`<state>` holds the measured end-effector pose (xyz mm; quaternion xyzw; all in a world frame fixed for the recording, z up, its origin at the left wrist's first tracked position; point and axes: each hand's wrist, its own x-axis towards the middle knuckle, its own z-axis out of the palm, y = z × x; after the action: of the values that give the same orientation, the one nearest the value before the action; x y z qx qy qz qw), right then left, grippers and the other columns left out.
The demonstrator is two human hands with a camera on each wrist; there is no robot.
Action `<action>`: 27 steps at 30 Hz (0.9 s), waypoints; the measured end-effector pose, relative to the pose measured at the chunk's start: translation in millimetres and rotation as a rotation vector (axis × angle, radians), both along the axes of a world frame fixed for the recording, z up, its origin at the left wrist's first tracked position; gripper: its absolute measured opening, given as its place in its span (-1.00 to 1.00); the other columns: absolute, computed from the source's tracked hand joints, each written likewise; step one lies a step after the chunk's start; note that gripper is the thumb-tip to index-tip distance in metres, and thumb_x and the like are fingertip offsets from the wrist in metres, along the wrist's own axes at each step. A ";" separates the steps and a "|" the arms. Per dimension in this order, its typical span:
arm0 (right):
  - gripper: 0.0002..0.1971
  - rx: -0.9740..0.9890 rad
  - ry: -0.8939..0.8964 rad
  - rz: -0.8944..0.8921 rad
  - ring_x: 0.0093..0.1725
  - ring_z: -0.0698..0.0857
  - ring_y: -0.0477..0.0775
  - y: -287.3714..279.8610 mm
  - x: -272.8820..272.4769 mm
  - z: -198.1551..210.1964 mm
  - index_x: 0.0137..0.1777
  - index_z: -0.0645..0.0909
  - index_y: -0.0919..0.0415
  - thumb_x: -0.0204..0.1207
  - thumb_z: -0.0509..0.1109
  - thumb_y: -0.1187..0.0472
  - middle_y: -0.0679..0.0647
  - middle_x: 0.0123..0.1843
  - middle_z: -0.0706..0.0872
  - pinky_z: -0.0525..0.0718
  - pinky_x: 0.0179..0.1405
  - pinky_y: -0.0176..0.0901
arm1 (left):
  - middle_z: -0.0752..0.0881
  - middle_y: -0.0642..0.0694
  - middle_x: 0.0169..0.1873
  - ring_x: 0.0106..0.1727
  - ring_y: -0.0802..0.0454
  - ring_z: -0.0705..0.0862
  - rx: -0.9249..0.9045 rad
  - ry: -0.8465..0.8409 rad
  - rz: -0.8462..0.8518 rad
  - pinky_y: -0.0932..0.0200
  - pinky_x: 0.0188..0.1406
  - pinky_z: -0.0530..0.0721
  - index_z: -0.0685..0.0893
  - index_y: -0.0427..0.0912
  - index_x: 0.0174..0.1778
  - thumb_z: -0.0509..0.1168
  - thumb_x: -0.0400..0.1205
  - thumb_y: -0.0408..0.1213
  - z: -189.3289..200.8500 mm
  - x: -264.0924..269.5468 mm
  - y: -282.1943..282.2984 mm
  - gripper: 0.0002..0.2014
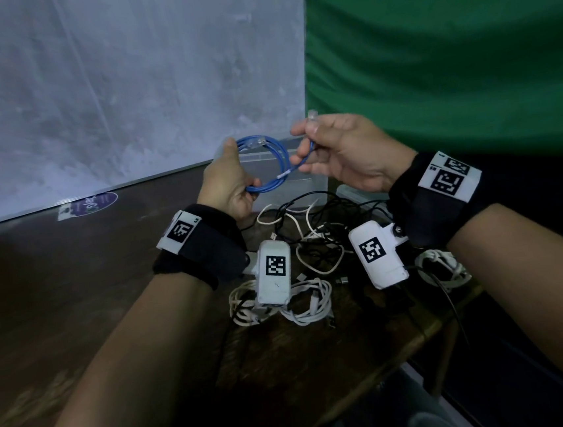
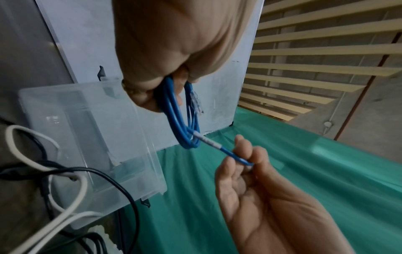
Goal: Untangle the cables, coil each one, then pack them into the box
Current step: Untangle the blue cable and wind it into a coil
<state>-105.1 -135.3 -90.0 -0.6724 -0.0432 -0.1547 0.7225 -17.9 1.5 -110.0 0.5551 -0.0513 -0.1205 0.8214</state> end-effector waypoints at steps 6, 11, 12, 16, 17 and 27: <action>-0.84 0.084 0.060 0.056 -0.35 0.78 0.08 1.5 -6.7 0.6 -0.17 0.48 0.30 0.67 0.19 0.35 0.11 -0.44 0.69 0.80 -0.21 -0.09 | 0.40 -0.12 -0.44 -0.55 0.05 0.47 -0.037 0.008 0.016 0.24 -0.50 0.64 0.47 -0.24 0.32 0.03 0.75 0.01 1.0 11.4 6.8 -0.58; -0.84 0.208 0.106 -0.061 -0.44 0.75 0.01 -4.7 -1.6 4.2 -0.16 0.49 0.34 0.67 0.21 0.37 0.10 -0.48 0.68 0.81 -0.32 -0.05 | 0.28 0.02 -0.68 -0.77 0.16 0.33 -0.129 -0.052 -0.009 0.33 -0.63 0.48 0.44 -0.13 -0.13 0.01 0.76 0.00 9.0 5.1 5.7 -0.70; -0.87 0.219 0.127 -0.111 -0.48 0.73 -0.03 -7.1 0.1 5.1 -0.12 0.50 0.35 0.67 0.22 0.36 0.11 -0.49 0.68 0.78 -0.38 -0.10 | 0.25 0.02 -0.66 -0.76 0.16 0.29 -0.146 -0.066 -0.037 0.35 -0.67 0.42 0.42 -0.11 -0.20 0.01 0.76 -0.01 10.0 2.8 4.5 -0.69; -0.87 0.129 0.175 -0.266 -0.60 0.61 -0.13 -11.2 5.0 5.0 -0.17 0.49 0.31 0.64 0.27 0.38 0.06 -0.59 0.63 0.67 -0.54 -0.29 | 0.23 0.08 -0.71 -0.73 0.19 0.20 -0.170 -0.163 -0.191 0.33 -0.75 0.28 0.34 -0.10 -0.31 0.00 0.77 -0.07 8.9 -9.6 -5.4 -0.66; -0.84 0.077 0.176 -0.280 -0.62 0.58 -0.14 -10.5 5.4 4.9 -0.21 0.49 0.30 0.63 0.27 0.40 0.05 -0.61 0.61 0.64 -0.56 -0.31 | 0.24 0.09 -0.72 -0.73 0.20 0.20 -0.158 -0.187 -0.228 0.33 -0.75 0.27 0.34 -0.10 -0.30 0.00 0.78 -0.08 8.3 -12.8 -7.5 -0.66; -0.84 -0.103 0.137 -0.234 -0.48 0.59 -0.08 -7.2 0.6 8.3 -0.19 0.62 0.25 0.60 0.29 0.39 0.07 -0.43 0.74 0.45 -0.48 -0.29 | 0.26 0.06 -0.68 -0.71 0.18 0.22 -0.049 -0.188 -0.230 0.33 -0.74 0.24 0.37 -0.12 -0.26 0.04 0.76 -0.09 4.4 -15.8 -13.2 -0.70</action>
<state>-104.5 -142.5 -81.7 -0.7182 0.0771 -0.1890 0.6652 -33.7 -11.7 -105.6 0.5340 -0.1941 -0.1598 0.8073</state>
